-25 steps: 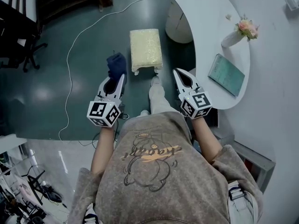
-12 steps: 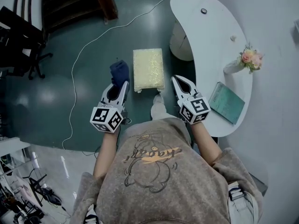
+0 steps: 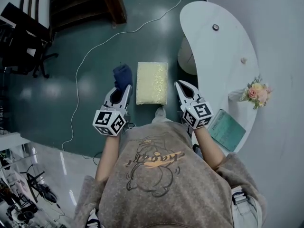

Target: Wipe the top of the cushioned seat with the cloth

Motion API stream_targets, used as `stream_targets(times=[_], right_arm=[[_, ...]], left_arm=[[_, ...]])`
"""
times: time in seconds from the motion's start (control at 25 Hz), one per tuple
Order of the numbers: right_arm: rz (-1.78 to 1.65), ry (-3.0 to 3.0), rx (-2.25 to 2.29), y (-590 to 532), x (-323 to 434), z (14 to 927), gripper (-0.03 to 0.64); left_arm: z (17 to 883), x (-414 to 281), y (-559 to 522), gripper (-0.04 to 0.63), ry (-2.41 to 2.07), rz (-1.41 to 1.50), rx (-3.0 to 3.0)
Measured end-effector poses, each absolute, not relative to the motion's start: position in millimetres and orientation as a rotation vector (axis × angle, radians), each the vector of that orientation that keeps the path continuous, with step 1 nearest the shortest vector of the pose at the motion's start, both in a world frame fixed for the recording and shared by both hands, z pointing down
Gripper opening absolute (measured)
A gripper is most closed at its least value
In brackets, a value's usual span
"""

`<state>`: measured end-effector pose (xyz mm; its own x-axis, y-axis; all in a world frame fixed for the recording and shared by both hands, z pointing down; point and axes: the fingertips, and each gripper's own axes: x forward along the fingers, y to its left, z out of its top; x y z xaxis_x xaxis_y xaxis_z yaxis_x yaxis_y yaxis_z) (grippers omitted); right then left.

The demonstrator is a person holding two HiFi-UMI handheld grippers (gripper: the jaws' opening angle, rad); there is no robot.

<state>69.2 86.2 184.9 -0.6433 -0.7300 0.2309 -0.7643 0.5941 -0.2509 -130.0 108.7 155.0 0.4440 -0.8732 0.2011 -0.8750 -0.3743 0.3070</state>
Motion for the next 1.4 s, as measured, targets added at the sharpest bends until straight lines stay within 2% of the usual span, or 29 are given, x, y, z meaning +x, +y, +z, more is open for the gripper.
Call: stream_targets(times=[0.8, 1.4], right_arm=[[0.564, -2.629, 1.389, 20, 56, 191, 0.002], [0.596, -2.571, 1.378, -17, 39, 253, 0.003]], left_arm=[[167, -148, 36, 0.086, -1.342, 0.108, 2.379], [236, -153, -4, 0.086, -1.243, 0.187, 2.374]])
